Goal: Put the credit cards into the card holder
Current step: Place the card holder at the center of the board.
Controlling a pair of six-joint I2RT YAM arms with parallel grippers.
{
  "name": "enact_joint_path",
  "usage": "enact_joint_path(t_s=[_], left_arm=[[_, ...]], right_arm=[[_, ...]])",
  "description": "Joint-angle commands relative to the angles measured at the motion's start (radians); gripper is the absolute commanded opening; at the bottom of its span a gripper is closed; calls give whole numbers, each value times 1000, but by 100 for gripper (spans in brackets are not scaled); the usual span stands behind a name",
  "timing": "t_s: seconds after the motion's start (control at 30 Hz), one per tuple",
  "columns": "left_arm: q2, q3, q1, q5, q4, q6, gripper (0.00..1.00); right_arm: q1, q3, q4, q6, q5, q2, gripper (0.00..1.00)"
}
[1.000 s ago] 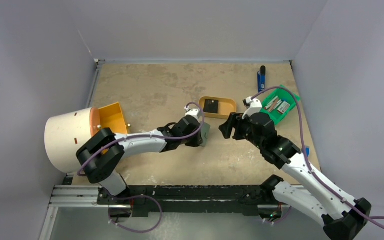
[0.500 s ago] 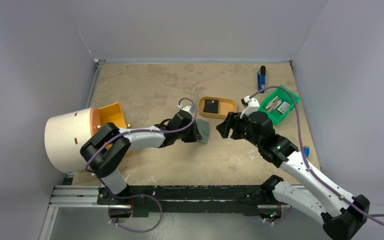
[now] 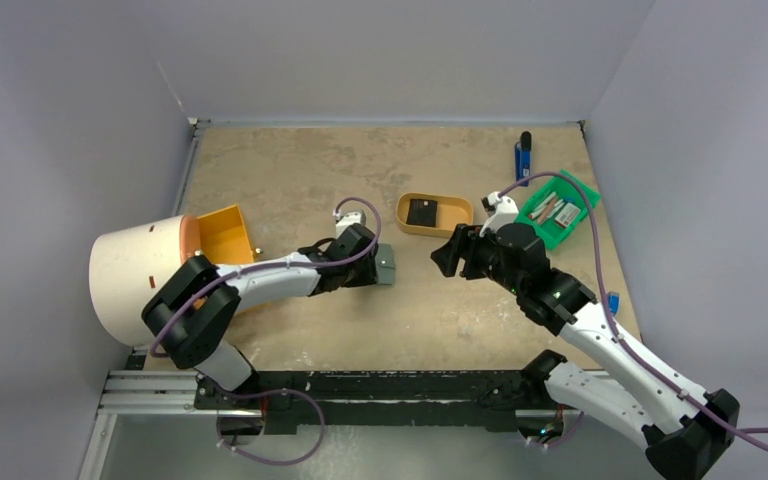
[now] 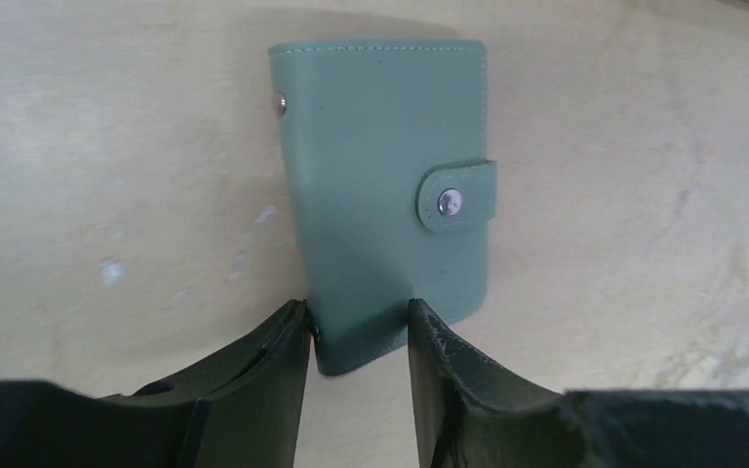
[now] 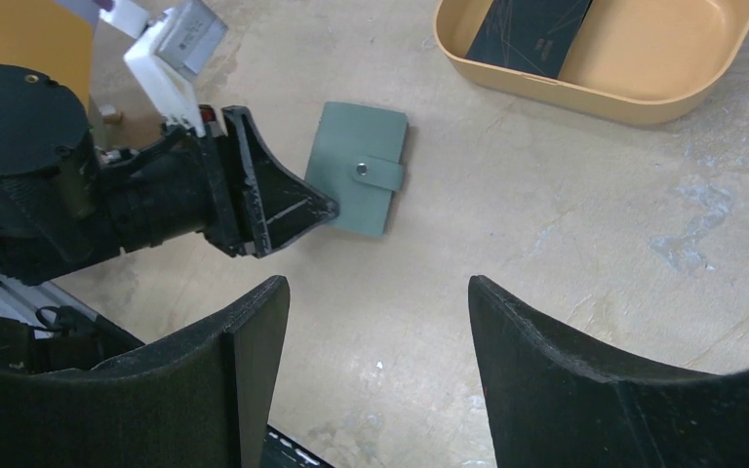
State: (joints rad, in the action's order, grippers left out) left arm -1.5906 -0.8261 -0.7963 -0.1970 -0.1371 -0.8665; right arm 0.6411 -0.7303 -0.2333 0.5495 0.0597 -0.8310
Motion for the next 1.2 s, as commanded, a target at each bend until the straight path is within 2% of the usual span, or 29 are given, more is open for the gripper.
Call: enact_joint_path(t_s=[0.0, 0.07, 0.17, 0.3, 0.37, 0.53, 0.87, 1.17], left_arm=[[96, -25, 11, -159, -167, 39, 41], [136, -36, 12, -179, -192, 45, 42], [180, -45, 11, -194, -189, 58, 62], [161, -66, 11, -181, -149, 77, 68], [119, -79, 11, -155, -115, 88, 64], [23, -84, 12, -160, -63, 83, 48], [-43, -71, 11, -188, -11, 64, 47], [-48, -21, 13, -234, -25, 56, 40]], right_arm=[[1, -1, 35, 4, -10, 3, 70], [1, -1, 36, 3, -16, 1, 70], [0, 4, 42, 2, -21, 0, 70], [1, 6, 48, 0, -24, -3, 69], [1, 9, 53, 0, -24, -2, 69], [0, 10, 57, 4, -21, -1, 69], [1, 35, 114, 9, -54, -45, 69], [0, 36, 137, 22, -77, -78, 68]])
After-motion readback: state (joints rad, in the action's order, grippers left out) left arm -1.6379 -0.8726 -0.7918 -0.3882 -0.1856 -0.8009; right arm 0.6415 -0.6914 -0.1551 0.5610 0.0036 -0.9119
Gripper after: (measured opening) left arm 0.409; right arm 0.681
